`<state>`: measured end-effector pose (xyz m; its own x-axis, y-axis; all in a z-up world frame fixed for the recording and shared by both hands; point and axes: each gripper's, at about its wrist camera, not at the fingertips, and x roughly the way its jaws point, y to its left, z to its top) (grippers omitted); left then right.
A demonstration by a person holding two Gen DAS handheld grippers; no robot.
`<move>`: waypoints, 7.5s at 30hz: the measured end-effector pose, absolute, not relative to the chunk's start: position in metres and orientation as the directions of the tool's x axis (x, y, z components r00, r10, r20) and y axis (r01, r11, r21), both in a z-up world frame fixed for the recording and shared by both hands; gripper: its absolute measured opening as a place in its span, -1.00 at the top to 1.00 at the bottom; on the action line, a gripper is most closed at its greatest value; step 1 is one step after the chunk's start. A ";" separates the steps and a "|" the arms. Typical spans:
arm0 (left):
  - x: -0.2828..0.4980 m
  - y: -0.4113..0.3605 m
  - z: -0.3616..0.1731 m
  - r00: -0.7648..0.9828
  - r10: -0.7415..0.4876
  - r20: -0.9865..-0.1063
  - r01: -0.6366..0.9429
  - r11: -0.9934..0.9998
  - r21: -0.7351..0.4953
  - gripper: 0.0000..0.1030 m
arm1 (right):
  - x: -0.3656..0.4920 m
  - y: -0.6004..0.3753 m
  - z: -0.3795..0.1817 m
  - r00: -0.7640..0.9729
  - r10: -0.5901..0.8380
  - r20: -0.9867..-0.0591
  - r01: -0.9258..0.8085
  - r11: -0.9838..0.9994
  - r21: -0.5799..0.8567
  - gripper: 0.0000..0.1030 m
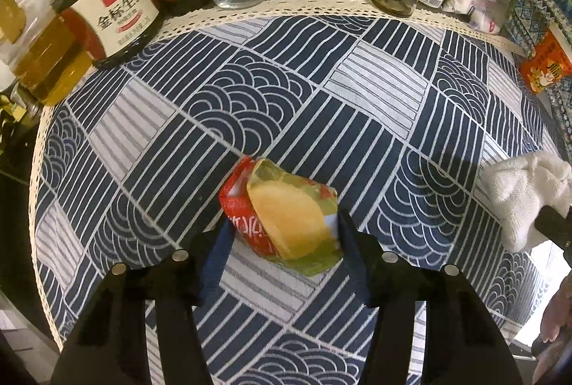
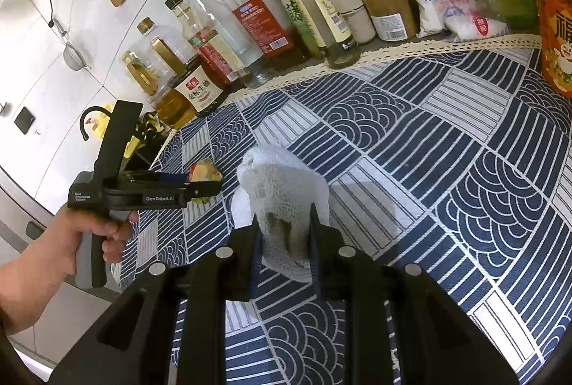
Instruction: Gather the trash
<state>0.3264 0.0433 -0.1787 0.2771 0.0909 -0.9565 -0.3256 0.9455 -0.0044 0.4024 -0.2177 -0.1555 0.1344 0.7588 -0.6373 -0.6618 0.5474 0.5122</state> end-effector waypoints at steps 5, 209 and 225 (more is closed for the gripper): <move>0.308 0.033 -0.164 0.309 0.079 -0.948 -0.312 0.950 -0.023 -0.07 | 0.398 -0.212 -0.155 0.125 0.754 -0.645 -0.671 0.544 0.504 0.54; -0.085 -0.032 0.010 0.662 0.133 -0.738 -0.293 0.952 -0.091 -0.87 | 0.031 -0.273 -0.005 0.465 0.667 -0.582 -0.638 0.708 0.302 -0.90; -0.081 -0.031 0.007 0.640 0.153 -0.753 -0.323 0.943 -0.084 -0.87 | 0.038 -0.281 -0.012 0.442 0.667 -0.600 -0.625 0.709 0.327 -0.90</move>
<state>-0.0815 -0.0309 0.0069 0.6405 0.1525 -0.7527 -0.3228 0.9427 -0.0837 0.0383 -0.2806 -0.0123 0.4421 0.6668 -0.6000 -0.6254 0.7086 0.3267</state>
